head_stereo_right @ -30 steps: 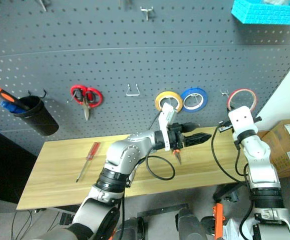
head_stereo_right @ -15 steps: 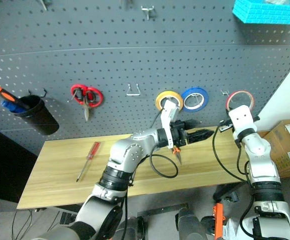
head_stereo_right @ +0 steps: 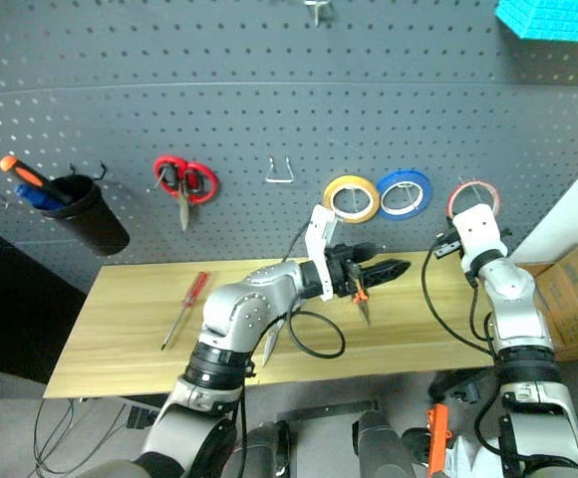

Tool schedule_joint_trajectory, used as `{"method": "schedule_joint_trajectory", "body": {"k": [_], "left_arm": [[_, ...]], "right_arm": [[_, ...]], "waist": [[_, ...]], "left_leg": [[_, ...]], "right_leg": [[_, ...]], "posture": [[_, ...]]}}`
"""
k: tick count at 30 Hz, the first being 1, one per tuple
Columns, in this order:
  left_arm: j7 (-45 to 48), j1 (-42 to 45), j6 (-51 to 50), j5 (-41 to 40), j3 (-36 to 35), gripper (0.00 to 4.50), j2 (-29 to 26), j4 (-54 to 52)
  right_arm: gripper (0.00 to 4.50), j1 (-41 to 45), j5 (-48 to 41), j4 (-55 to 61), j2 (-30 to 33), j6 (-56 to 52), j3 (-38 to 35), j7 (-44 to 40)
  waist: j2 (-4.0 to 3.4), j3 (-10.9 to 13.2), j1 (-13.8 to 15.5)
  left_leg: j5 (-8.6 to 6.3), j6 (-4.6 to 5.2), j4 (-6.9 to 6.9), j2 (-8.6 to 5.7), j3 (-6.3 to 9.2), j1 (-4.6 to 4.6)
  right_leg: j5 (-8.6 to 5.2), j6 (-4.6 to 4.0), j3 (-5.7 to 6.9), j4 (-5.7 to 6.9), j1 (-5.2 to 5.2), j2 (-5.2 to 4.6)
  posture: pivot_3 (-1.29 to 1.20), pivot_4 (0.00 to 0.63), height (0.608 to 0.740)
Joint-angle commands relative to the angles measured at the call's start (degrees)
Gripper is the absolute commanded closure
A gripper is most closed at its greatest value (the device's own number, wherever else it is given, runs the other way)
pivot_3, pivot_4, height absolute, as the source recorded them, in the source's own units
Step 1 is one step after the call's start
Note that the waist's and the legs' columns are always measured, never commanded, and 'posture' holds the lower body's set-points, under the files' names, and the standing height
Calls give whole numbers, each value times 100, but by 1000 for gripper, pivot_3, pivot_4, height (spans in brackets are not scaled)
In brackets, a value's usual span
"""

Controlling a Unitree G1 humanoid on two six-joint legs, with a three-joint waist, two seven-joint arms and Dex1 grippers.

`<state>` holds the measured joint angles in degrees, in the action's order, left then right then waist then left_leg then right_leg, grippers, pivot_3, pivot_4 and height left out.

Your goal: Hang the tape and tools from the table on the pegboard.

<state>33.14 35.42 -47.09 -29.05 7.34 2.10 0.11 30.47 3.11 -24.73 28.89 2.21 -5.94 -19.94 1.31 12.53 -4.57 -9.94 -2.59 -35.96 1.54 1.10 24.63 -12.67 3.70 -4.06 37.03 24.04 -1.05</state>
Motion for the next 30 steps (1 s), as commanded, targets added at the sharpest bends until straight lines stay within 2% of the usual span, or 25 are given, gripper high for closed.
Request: {"method": "schedule_joint_trajectory", "body": {"k": [1,3,6,8,15,18,23,24,30], "left_arm": [[-68,-44,-59,-146,6,0,47,-347],[-94,-74,-99,-164,3,0,44,-401],[-110,-84,-138,-169,-18,0,20,-422],[-113,-76,-143,-168,-27,0,14,-411],[-103,-24,-103,-149,-14,0,59,-334],[-101,-51,-91,-137,7,0,67,-345],[-235,-236,66,82,18,0,-80,-378],[-299,-268,114,144,12,0,-110,-374],[-989,-821,12,424,-231,0,-395,-735]], "right_arm": [[4462,78,-118,-41,101,106,-142,17],[4462,79,-112,-80,110,67,-158,62],[3850,56,-120,-108,134,2,-176,78],[3280,24,-105,-87,145,-42,-185,113],[847,-304,-130,320,133,-220,-250,232],[10,-684,-182,819,64,-483,-304,244],[10,-2084,-562,2668,-192,-1705,-293,33],[10,-2286,-606,2973,-207,-1952,-268,-5],[10,-2736,-995,4420,-494,-4205,133,-9]], "waist": [[0,11,17],[2,35,41],[8,67,57],[8,75,57],[12,91,78],[10,94,95],[11,94,129],[5,98,127],[15,128,33]], "left_leg": [[-1,1,0,0,1,2],[-2,2,0,0,1,4],[-1,2,-3,0,0,4],[-1,2,-3,0,0,4],[-2,2,-1,0,0,7],[-2,2,-1,0,0,8],[-3,2,3,3,7,10],[-3,2,4,3,7,11],[-2,2,-6,6,7,8]], "right_leg": [[0,0,1,-1,0,0],[0,0,0,-3,1,0],[0,0,0,-2,1,-1],[0,-1,0,-1,2,-1],[0,0,1,-5,3,-1],[-1,0,1,-5,5,-1],[-6,-7,7,-6,7,0],[-19,-30,7,-8,8,0],[-22,-37,0,-3,11,0]], "posture": [[-18,250,740],[-17,252,740],[-18,252,740],[-20,252,740],[-32,247,740],[-36,245,740],[-50,247,740],[-54,248,740],[-63,263,740]]}}
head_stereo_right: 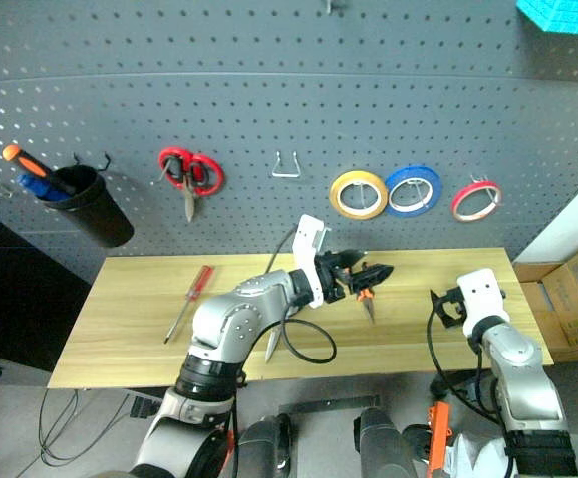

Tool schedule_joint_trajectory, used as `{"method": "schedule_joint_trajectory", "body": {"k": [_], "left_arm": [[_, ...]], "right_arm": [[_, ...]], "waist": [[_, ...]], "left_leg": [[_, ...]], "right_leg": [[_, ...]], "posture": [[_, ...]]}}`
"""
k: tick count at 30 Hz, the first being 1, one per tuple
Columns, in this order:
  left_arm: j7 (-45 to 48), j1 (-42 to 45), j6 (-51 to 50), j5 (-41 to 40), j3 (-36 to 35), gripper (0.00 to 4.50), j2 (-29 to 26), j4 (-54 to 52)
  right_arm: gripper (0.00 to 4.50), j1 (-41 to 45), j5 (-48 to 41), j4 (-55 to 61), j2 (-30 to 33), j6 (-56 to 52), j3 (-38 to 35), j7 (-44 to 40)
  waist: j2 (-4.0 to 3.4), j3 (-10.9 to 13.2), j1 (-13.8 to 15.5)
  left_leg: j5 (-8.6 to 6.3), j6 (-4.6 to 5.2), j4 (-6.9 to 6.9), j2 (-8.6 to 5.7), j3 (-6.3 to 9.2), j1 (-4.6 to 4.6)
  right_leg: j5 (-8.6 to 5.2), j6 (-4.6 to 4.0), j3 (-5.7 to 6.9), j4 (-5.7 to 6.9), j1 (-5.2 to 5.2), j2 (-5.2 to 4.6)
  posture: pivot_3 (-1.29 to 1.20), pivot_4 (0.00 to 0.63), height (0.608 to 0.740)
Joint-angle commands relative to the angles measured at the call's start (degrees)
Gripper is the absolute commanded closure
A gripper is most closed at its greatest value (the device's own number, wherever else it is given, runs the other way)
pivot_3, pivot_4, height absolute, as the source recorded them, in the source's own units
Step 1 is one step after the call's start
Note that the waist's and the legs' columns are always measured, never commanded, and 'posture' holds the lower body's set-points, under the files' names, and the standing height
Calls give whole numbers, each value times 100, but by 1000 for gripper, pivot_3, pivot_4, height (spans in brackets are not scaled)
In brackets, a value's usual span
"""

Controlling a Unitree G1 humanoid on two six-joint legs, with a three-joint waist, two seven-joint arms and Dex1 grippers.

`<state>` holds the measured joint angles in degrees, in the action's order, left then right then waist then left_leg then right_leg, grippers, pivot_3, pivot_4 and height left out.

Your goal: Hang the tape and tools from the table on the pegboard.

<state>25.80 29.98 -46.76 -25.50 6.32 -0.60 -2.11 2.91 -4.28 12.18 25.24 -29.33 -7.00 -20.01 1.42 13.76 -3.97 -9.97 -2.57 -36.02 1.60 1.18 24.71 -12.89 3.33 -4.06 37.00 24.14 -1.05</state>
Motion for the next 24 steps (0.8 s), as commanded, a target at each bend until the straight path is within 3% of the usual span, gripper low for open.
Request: {"method": "schedule_joint_trajectory", "body": {"k": [1,5,10,16,24], "left_arm": [[-362,-432,-92,56,-192,0,-172,-663],[-755,-1128,-490,-19,-492,0,-444,-1367],[-1121,-1602,-794,-9,-711,0,-650,-1927],[-1349,-1963,-1064,-105,-927,0,-725,-2387],[-1445,-2060,-1201,-224,-985,0,-751,-2599]], "right_arm": [[10,98,-295,844,-181,-1361,351,3],[10,727,-348,862,-556,-2247,770,188],[10,1650,-263,74,-994,-2805,1191,362],[10,2601,-177,-1420,-1366,-2546,1340,415],[10,3405,-206,-3094,-1505,-2141,1100,298]], "waist": [[5,9,-50],[15,53,-81],[51,111,-12],[61,196,216],[60,297,262]], "left_leg": [[0,0,1,1,5,0],[0,0,5,5,10,2],[-1,-1,11,6,16,10],[-5,0,19,1,13,21],[-5,-1,27,4,20,27]], "right_leg": [[0,-1,1,1,1,1],[-1,-5,5,1,4,1],[-2,-7,14,-2,12,0],[-7,-13,17,-14,16,-8],[-11,-18,31,-13,21,-7]], "posture": [[-58,268,740],[-30,277,740],[23,291,740],[85,306,740],[120,326,740]]}}
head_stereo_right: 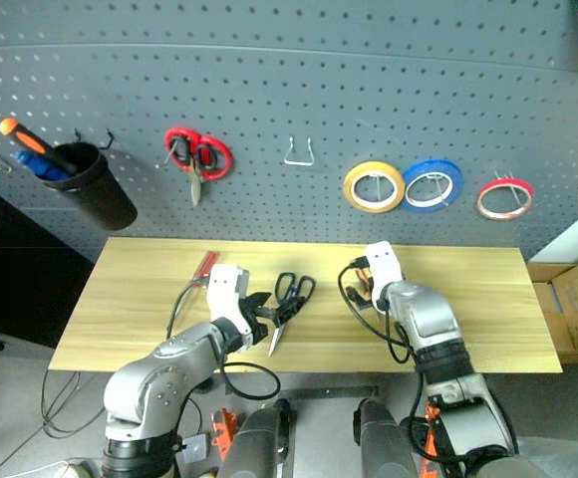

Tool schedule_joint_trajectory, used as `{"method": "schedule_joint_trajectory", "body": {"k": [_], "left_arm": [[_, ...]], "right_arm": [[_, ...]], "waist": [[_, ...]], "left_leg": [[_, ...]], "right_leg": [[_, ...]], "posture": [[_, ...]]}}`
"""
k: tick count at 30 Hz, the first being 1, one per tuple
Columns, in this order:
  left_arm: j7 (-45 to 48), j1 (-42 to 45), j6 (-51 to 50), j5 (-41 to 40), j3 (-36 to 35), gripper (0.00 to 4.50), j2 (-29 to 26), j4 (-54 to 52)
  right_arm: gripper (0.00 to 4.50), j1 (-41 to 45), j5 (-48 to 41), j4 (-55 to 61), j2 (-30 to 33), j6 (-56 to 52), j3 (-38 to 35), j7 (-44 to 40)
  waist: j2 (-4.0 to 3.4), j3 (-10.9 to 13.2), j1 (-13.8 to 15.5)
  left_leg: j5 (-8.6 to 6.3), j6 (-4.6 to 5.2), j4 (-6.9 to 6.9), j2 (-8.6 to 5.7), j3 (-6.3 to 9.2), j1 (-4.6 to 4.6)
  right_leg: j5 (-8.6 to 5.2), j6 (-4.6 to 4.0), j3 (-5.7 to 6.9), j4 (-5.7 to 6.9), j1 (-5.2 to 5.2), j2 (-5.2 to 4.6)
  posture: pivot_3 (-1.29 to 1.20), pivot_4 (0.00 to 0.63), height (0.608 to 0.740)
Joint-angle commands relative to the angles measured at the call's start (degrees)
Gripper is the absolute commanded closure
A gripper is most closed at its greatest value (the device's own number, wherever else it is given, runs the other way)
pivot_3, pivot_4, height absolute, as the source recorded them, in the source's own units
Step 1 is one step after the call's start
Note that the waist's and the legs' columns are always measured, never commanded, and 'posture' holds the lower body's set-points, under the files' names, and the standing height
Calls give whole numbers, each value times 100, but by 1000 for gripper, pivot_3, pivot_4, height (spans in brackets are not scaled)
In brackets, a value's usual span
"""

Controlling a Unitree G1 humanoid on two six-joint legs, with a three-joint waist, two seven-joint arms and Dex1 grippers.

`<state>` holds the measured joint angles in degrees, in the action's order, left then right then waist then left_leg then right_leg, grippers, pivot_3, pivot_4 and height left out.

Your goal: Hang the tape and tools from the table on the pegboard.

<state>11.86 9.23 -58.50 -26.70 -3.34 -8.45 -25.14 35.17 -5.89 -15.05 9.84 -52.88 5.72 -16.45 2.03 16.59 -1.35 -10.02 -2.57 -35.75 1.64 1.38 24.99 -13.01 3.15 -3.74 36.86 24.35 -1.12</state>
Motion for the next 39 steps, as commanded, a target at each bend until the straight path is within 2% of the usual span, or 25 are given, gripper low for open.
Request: {"method": "schedule_joint_trajectory", "body": {"k": [1,7,17,20,26,27,32,36,39], "left_arm": [[-80,35,-49,-127,-29,0,61,-315],[-34,2,-164,-268,62,0,114,-436],[-25,-135,-487,-808,75,0,216,-861],[-68,-160,-512,-857,75,0,222,-888],[-46,-123,-481,-906,103,0,192,-810],[-41,-103,-474,-906,109,0,183,-786],[-1,-29,-451,-1009,91,0,165,-760],[-42,-73,-368,-1245,-40,0,310,-962],[-69,-131,-369,-1510,-108,0,422,-1162]], "right_arm": [[10,261,-25,-578,50,264,-212,-29],[10,616,29,-1460,54,439,-342,28],[10,663,36,-1784,12,608,-279,-50],[557,661,-19,-1820,-5,698,-364,-53],[2586,566,46,-1643,77,743,-338,-74],[2782,526,49,-1543,97,728,-329,-89],[2781,155,-59,-559,251,420,-312,-250],[2781,-598,-301,1449,593,8,-150,-647],[2781,-1053,-597,2681,577,-369,-305,-648]], "waist": [[0,29,-2],[-2,131,-15],[7,216,-20],[7,217,-21],[7,223,-21],[7,223,-21],[7,223,-5],[7,222,43],[6,221,51]], "left_leg": [[0,0,2,0,0,0],[0,0,4,1,-1,6],[-3,-3,9,2,2,5],[-3,-3,7,2,2,5],[-3,-4,17,2,2,6],[-3,-4,21,2,1,6],[-2,-5,49,0,0,17],[0,-8,57,-1,6,98],[-7,-19,58,-1,7,106]], "right_leg": [[0,0,0,0,0,0],[0,0,0,0,7,1],[-6,4,0,0,8,1],[-7,2,0,-1,8,1],[-9,-1,1,-9,11,1],[-9,-1,1,-11,11,1],[-6,13,2,-10,35,0],[-2,32,10,3,119,0],[6,21,12,8,129,-2]], "posture": [[120,328,740],[115,351,740],[115,368,740],[115,367,740],[106,354,740],[104,351,740],[100,327,740],[101,304,740],[104,282,740]]}}
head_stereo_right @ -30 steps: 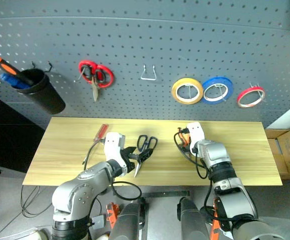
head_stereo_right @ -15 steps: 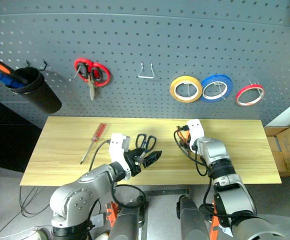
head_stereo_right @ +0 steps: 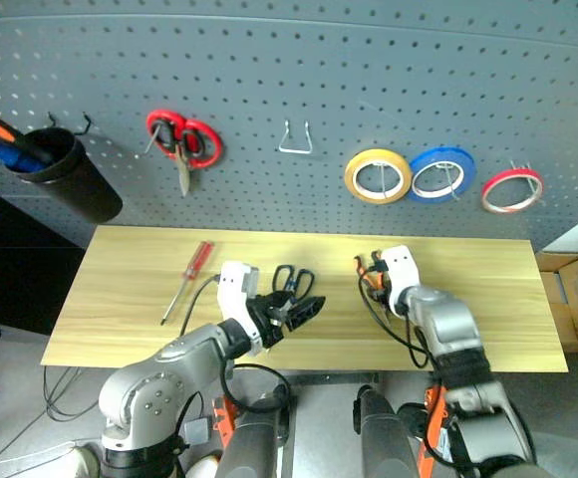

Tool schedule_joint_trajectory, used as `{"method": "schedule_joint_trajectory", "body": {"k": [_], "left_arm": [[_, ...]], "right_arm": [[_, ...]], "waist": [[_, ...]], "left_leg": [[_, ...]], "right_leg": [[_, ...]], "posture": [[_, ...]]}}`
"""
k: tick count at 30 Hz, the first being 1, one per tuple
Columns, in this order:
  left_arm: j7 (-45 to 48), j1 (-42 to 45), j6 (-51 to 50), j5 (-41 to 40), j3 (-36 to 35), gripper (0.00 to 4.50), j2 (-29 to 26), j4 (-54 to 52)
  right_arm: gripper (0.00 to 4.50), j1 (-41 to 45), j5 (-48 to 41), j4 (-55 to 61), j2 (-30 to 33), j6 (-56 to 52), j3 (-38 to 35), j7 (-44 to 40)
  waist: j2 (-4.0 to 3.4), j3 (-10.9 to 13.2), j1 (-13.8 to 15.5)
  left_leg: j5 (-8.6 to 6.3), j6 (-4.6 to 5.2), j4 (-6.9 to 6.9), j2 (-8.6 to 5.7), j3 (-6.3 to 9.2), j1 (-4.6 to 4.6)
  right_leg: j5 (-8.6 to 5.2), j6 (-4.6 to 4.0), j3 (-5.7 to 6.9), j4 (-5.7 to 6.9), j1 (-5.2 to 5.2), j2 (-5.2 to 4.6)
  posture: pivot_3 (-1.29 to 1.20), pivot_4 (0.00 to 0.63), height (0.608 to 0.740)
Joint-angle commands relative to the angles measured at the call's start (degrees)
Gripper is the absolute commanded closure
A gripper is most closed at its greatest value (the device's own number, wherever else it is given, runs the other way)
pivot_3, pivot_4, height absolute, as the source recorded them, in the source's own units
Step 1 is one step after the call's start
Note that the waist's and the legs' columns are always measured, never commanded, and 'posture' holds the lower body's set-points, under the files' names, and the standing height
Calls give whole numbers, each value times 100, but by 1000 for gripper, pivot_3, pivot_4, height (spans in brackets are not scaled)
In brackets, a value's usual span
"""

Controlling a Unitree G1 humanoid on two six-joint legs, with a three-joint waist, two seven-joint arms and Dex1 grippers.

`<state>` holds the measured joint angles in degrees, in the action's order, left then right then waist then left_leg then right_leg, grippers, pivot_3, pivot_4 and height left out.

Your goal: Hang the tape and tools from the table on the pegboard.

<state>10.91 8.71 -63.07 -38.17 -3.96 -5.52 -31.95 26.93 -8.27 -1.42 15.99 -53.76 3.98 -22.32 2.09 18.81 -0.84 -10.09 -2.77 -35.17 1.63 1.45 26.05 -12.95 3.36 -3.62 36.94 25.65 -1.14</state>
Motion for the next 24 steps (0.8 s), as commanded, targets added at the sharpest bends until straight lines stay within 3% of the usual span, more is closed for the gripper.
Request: {"method": "schedule_joint_trajectory", "body": {"k": [1,6,13,19,24], "left_arm": [[22,-103,58,-472,-64,0,146,-578],[-116,-249,20,-1004,-300,0,116,-1058],[-638,-440,161,-1765,-830,0,-20,-1563],[-1026,-550,302,-2157,-936,0,-334,-1635],[-1136,-114,667,-1964,-784,0,-411,-1251]], "right_arm": [[2781,-391,-429,1736,-45,-324,-160,-52],[2781,-815,-797,3255,-309,-313,-170,71],[2781,-478,-994,3707,-886,658,64,133],[2781,-123,-409,3182,-699,2313,448,-58],[2781,934,220,1586,-1145,3900,603,332]], "waist": [[0,-2,0],[2,-11,30],[23,-36,80],[51,-79,173],[61,-91,218]], "left_leg": [[-1,-2,2,2,2,0],[0,-8,2,2,6,-1],[20,-30,-6,2,9,-4],[23,-31,-5,2,16,-4],[40,-41,-5,5,16,-18]], "right_leg": [[-2,4,3,-1,0,1],[-16,26,6,-1,-1,2],[-5,18,8,1,-5,3],[-2,14,15,0,-9,3],[10,-2,17,8,-13,7]], "posture": [[107,271,740],[118,245,740],[161,234,740],[191,235,740],[206,233,740]]}}
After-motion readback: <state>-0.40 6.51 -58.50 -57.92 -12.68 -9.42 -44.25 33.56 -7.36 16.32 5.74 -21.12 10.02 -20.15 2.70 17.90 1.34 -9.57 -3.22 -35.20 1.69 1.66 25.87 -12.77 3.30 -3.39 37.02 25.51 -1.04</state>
